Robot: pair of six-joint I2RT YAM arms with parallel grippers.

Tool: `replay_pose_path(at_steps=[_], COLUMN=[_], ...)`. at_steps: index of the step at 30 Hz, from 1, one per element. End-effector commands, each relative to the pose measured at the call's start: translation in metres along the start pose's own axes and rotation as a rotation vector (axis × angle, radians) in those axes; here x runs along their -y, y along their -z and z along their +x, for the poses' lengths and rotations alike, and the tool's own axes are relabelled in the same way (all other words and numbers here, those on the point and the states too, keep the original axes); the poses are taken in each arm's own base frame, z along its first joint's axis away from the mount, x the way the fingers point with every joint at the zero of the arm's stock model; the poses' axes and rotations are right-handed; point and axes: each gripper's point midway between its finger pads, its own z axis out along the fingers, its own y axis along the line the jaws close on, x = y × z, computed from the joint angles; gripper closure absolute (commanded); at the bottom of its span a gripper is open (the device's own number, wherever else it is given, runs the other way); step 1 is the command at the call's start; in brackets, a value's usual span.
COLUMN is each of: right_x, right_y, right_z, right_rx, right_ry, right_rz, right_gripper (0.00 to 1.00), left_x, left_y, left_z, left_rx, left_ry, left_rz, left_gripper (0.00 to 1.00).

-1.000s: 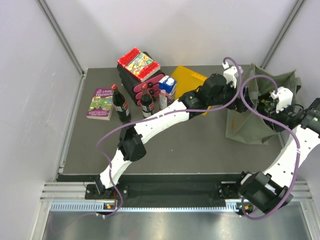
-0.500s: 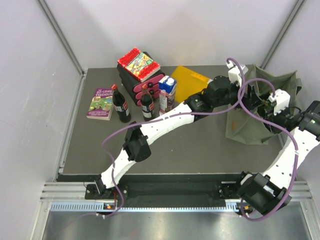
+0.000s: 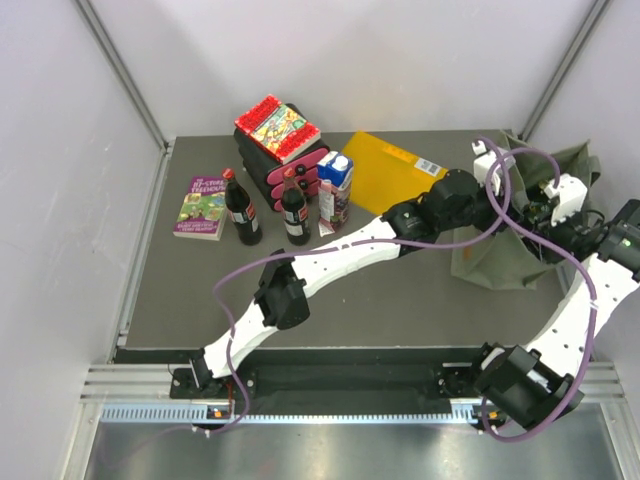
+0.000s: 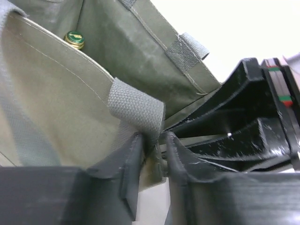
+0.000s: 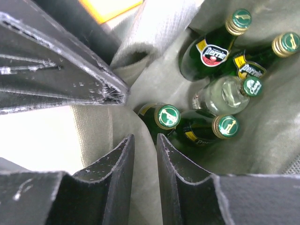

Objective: Take the beverage out of the canvas bag
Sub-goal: Take out the drink from the canvas bag.

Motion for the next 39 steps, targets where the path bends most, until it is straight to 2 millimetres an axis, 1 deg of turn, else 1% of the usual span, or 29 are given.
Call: replay_pose_path(at_steps=[1,2,3,4,5,6,8,9,11,12,14,15,17,18,20,21,24,25,28,29,32,34,37,38,39], right_x=[0.013,0.019,0.027,0.029,0.035,0.043,0.052,0.058,0.067,0.073,0.080,0.084,0.090,0.096,0.102,0.108,0.117,0.118,0.108,0.099,0.086,0.083,0.079,0.078,0.078], right_y=[0.005,0.011,0.011,0.012,0.016,0.012,0.012,0.006,0.003,-0.003,-0.008,-0.016,-0.021,-0.027,-0.033,-0.037,-0.043,-0.045,-0.045,-0.045,-0.036,-0.031,-0.024,-0.024,-0.021], right_z=[-0.017,-0.029,-0.037,-0.044,-0.056,-0.061,-0.072,-0.073,-0.078,-0.080,-0.084,-0.085,-0.090,-0.092,-0.092,-0.092,-0.092,-0.094,-0.105,-0.112,-0.127,-0.132,-0.131,-0.124,-0.124], right_rx=[0.030,0.049,0.071,0.087,0.110,0.120,0.128,0.112,0.112,0.106,0.095,0.075,0.074,0.070,0.059,0.056,0.061,0.067,0.119,0.154,0.221,0.240,0.240,0.230,0.233], right_ry=[-0.123,-0.119,-0.124,-0.159,-0.152,-0.191,-0.190,-0.212,-0.214,-0.218,-0.205,-0.197,-0.196,-0.198,-0.196,-0.202,-0.208,-0.204,-0.158,-0.139,-0.082,-0.059,-0.053,-0.080,-0.083], right_rz=[0.056,0.077,0.088,0.093,0.103,0.105,0.120,0.123,0.153,0.172,0.202,0.219,0.240,0.263,0.277,0.291,0.306,0.301,0.226,0.173,0.105,0.085,0.048,0.022,0.014], right_gripper=[0.73,0.68,0.67,0.66,0.65,0.65,0.64,0.64,0.64,0.64,0.64,0.63,0.63,0.62,0.62,0.62,0.62,0.62,0.61,0.61,0.60,0.60,0.60,0.61,0.61], left_x=[-0.004,-0.003,-0.001,-0.001,-0.001,0.001,-0.003,-0.003,-0.008,-0.008,-0.009,-0.008,-0.007,-0.008,-0.008,-0.009,-0.012,-0.014,-0.014,-0.014,-0.015,-0.012,-0.012,-0.012,-0.012], left_y=[0.010,0.011,0.012,0.013,0.013,0.014,0.015,0.017,0.018,0.019,0.019,0.019,0.019,0.019,0.019,0.020,0.021,0.020,0.020,0.021,0.023,0.025,0.026,0.028,0.028], left_z=[-0.007,-0.008,-0.011,-0.010,-0.009,-0.012,-0.014,-0.017,-0.021,-0.024,-0.023,-0.024,-0.022,-0.020,-0.018,-0.016,-0.013,-0.010,-0.009,-0.009,-0.008,-0.013,-0.010,-0.005,-0.003], left_rx=[-0.015,-0.014,-0.011,-0.015,-0.016,-0.011,-0.007,-0.002,0.012,0.017,0.017,0.020,0.013,0.008,0.001,-0.006,-0.017,-0.021,-0.022,-0.022,-0.023,-0.002,-0.007,-0.019,-0.021], left_ry=[-0.077,-0.079,-0.081,-0.080,-0.080,-0.082,-0.084,-0.087,-0.090,-0.093,-0.092,-0.088,-0.084,-0.084,-0.085,-0.087,-0.088,-0.087,-0.095,-0.104,-0.118,-0.124,-0.141,-0.154,-0.160], left_rz=[-0.035,-0.033,-0.026,-0.025,-0.022,-0.021,-0.044,-0.054,-0.085,-0.088,-0.091,-0.088,-0.079,-0.082,-0.082,-0.085,-0.094,-0.097,-0.096,-0.095,-0.092,-0.082,-0.069,-0.061,-0.053], left_gripper=[0.86,0.91,0.98,0.99,0.99,0.99,1.00,1.00,1.00,1.00,1.00,1.00,1.00,1.00,1.00,1.00,1.00,1.00,1.00,1.00,1.00,1.00,1.00,1.00,1.00])
